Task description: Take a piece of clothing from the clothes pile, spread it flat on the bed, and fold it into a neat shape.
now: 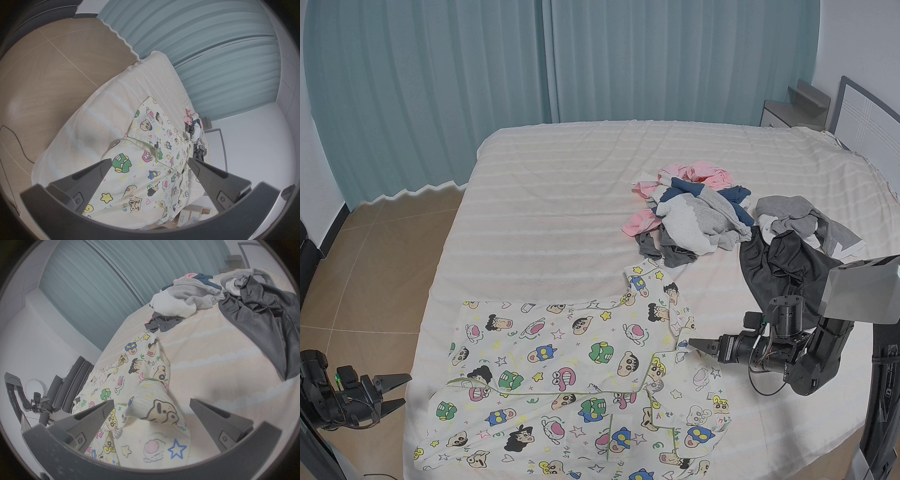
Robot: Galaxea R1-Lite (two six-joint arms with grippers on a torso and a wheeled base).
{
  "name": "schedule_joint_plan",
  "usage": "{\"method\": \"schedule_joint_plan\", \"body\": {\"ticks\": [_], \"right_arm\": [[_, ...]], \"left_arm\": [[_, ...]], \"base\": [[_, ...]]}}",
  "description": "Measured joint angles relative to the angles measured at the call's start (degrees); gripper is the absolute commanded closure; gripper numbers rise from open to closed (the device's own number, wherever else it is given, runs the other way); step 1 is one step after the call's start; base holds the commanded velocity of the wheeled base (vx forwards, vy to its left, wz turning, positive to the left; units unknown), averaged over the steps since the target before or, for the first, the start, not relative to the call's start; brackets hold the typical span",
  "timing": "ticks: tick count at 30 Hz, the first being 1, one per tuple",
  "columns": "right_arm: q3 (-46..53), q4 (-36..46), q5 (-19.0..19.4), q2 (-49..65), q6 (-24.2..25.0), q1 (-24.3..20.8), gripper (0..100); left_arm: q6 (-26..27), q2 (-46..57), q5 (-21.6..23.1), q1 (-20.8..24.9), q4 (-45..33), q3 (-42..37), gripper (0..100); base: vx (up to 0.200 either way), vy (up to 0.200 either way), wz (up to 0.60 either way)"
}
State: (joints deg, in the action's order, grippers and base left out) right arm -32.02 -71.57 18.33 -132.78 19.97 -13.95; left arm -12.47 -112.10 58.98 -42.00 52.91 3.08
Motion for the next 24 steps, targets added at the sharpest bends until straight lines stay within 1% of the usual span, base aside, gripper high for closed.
{"method": "schedule_joint_plan", "body": {"ticks": [8,16,17,24], "right_arm": [[-4.05,3.61,0.99,-2.74,0.00,0.61,0],[-6.69,4.43,1.10,-4.35,0.04,0.12,0],[-6.75,4.44,1.12,-4.44,0.04,0.11,100],[-6.45,4.27,1.26,-4.66,0.55,0.20,100]], "left_arm": [[0.02,-0.10,0.00,0.00,0.00,-0.09,0],[0.02,-0.10,0.00,0.02,0.00,-0.09,0],[0.00,-0.10,0.02,0.02,0.00,-0.09,0],[0.02,-0.11,0.00,0.00,-0.02,-0.09,0]], "base": [[0.000,0.000,0.00],[0.000,0.000,0.00],[0.000,0.000,0.00],[0.000,0.000,0.00]]}}
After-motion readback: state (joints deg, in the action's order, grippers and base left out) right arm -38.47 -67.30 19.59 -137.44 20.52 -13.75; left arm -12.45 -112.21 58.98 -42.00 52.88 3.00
